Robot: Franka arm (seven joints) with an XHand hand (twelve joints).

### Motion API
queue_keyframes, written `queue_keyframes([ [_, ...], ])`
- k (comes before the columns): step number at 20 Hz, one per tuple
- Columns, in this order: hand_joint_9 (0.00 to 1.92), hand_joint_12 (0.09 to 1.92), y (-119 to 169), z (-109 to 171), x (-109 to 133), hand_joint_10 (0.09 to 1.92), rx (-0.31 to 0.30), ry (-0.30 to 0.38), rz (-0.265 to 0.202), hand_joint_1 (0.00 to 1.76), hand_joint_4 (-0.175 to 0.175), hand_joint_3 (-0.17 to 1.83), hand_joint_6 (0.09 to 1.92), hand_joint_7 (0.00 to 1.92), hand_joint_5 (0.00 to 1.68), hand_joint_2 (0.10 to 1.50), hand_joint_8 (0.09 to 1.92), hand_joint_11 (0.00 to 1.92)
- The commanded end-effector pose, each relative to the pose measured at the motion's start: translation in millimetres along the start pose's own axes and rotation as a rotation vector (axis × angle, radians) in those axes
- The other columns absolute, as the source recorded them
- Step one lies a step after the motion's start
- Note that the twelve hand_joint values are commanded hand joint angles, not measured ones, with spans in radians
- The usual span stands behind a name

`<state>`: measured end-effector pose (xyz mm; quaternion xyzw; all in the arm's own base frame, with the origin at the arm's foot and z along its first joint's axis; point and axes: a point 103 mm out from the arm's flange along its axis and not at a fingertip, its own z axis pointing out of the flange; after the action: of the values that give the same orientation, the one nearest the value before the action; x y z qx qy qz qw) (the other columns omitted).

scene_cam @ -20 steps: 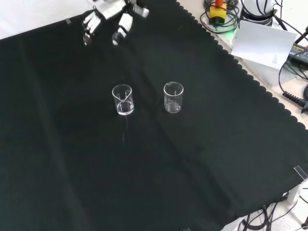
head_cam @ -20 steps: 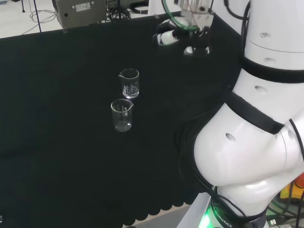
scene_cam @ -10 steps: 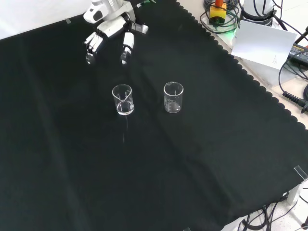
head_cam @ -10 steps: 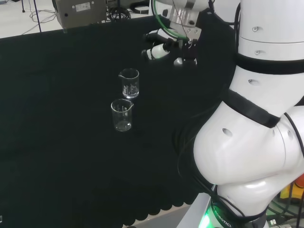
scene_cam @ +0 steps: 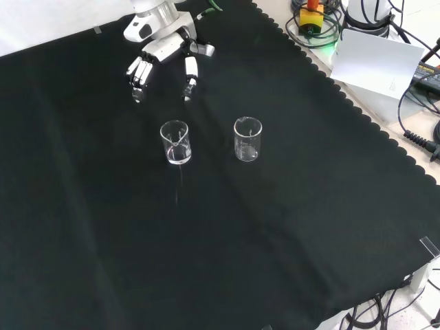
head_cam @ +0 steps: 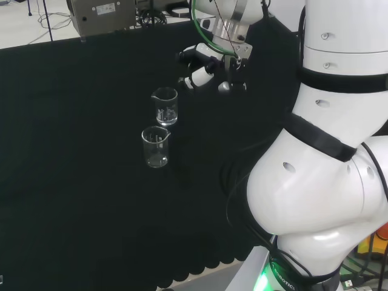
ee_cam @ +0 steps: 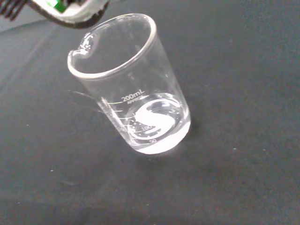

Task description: Pick up the beaker on the right.

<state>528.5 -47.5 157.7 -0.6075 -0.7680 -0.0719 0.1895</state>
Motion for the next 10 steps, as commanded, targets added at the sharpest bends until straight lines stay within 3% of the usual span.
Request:
queue_keyframes([
  [1, 0.55, 1.38, 5, 21, 0, 0.59, -0.010, 0.081, -0.060, 0.84, -0.046, 0.51, 0.09, 0.39, 0.52, 0.61, 0.67, 0.22],
  [10, 0.52, 1.38, 7, 47, -6, 0.58, -0.055, 0.207, -0.083, 0.83, -0.046, 0.53, 0.09, 0.37, 0.52, 0.59, 0.66, 0.20],
])
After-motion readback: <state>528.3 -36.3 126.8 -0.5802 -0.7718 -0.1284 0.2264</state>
